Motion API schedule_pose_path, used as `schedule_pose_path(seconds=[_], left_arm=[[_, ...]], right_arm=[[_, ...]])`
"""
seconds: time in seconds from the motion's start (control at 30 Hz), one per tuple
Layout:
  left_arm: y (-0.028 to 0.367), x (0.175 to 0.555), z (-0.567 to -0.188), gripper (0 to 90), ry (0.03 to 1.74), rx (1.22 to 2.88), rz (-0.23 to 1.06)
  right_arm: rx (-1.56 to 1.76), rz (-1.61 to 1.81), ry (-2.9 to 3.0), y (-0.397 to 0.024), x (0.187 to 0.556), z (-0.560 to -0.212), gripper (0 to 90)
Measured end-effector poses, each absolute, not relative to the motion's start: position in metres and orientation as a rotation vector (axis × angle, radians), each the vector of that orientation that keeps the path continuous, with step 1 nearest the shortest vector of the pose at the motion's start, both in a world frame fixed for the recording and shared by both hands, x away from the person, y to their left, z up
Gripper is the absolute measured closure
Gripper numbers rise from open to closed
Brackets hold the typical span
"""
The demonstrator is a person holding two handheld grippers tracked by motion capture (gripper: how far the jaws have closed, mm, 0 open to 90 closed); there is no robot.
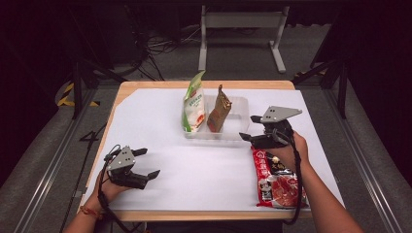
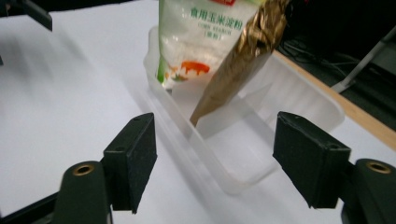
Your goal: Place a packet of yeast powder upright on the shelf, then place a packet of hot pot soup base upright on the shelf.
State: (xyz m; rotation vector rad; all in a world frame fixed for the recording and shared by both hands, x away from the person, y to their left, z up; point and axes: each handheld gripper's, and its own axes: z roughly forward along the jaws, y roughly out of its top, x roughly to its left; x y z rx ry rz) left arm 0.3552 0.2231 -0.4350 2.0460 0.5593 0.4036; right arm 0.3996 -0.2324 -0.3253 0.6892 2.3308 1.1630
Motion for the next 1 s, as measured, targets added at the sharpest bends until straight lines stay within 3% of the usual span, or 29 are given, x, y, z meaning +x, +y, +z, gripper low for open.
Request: schedule_pose_path(seconds=[0.3, 0.47, 0.53, 0.67, 0.93, 1.0], left_arm=[[0.223, 0.354, -0.435, 11.3, 0.561, 2.048, 0.405], [0.221, 0.352, -0.434, 11.4, 0.553, 2.055, 0.407], [0.218, 0.354, -0.434, 11.8, 0.546, 2.058, 0.402], [0.213, 0.354, -0.435, 11.9, 0.524, 2.081, 0.399], [0.209, 0.357, -0.435, 11.8, 0.504, 2.088, 0.389], [0.207, 0.358, -0.436, 11.8, 0.498, 2.092, 0.382]], right_arm=[[0.652, 1.080, 2.408, -0.262, 0.385, -0.348, 37.0], [0.709, 1.069, 2.419, -0.286, 0.380, -0.362, 51.0], [0.732, 1.033, 2.412, -0.297, 0.376, -0.369, 60.7], [0.812, 0.993, 2.377, -0.316, 0.373, -0.378, 68.3], [1.084, 1.024, 2.263, -0.368, 0.379, -0.393, 54.3], [1.157, 1.070, 2.246, -0.379, 0.384, -0.398, 47.3]])
